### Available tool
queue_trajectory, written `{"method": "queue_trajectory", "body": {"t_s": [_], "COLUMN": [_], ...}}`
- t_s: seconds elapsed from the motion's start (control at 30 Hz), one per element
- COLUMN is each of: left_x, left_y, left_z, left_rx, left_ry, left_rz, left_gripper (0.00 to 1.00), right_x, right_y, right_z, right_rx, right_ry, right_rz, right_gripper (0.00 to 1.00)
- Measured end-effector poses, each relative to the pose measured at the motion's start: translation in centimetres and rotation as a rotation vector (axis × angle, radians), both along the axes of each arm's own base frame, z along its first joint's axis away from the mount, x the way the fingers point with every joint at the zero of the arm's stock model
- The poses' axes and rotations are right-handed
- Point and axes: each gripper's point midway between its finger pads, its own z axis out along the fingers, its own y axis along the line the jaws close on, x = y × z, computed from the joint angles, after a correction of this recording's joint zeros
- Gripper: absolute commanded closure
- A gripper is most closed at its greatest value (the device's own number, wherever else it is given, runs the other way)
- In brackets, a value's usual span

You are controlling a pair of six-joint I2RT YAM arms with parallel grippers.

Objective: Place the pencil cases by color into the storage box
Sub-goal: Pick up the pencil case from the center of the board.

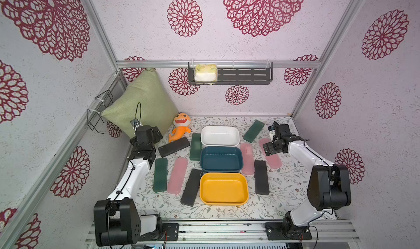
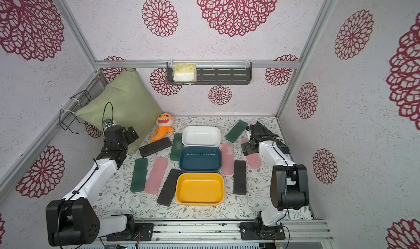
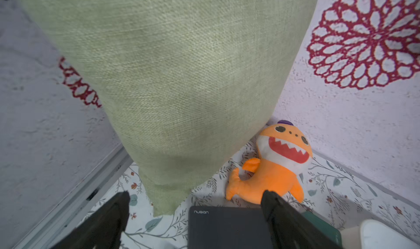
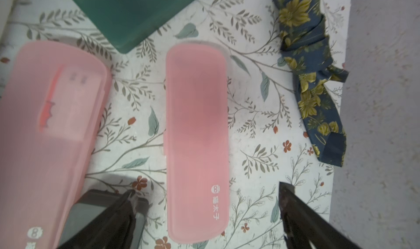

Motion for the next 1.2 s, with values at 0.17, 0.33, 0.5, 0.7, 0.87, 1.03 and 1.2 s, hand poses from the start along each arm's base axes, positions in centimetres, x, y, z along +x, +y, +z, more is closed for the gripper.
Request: {"method": "queue_trajectory", "body": {"t_s": [0.17, 0.33, 0.5, 0.7, 0.87, 1.03, 1.2], "left_x": [0.5, -0.3, -1.4, -1.9, -1.1, -1.1, -1.7], "left_y": [-2.9, -3.7, -3.8, -4.0, -4.5, -4.9, -5.5], "left_z": [1.3, 1.5, 1.0, 0.0, -0.9, -2.4, -2.8], "left_rx": [-0.032, -0.064, -0.101, -0.143, -0.184, -0.21, -0.23], "left_ry": [0.069, 0.139, 0.203, 0.283, 0.349, 0.403, 0.393], "left_rz": [-0.077, -0.081, -0.068, -0.044, -0.044, -0.05, -0.077], "left_gripper": [0.03, 0.03, 0.03, 0.03, 0.03, 0.02, 0.03], "right_x": [0.0, -0.6, -1.4, -3.2, -4.3, -4.6, -4.3], "right_y": [0.3, 0.4, -0.3, -0.7, -0.8, -0.8, -1.2], "right_z": [-1.1, -2.9, -3.5, -5.4, -6.3, -6.8, -6.8], "right_rx": [0.005, 0.016, 0.033, 0.035, 0.034, 0.034, 0.033], "right_ry": [0.085, 0.164, 0.195, 0.254, 0.285, 0.292, 0.278], "right_rz": [0.033, 0.051, 0.042, 0.03, 0.027, 0.026, 0.016], "right_gripper": [0.01, 0.01, 0.01, 0.01, 0.01, 0.01, 0.01]}}
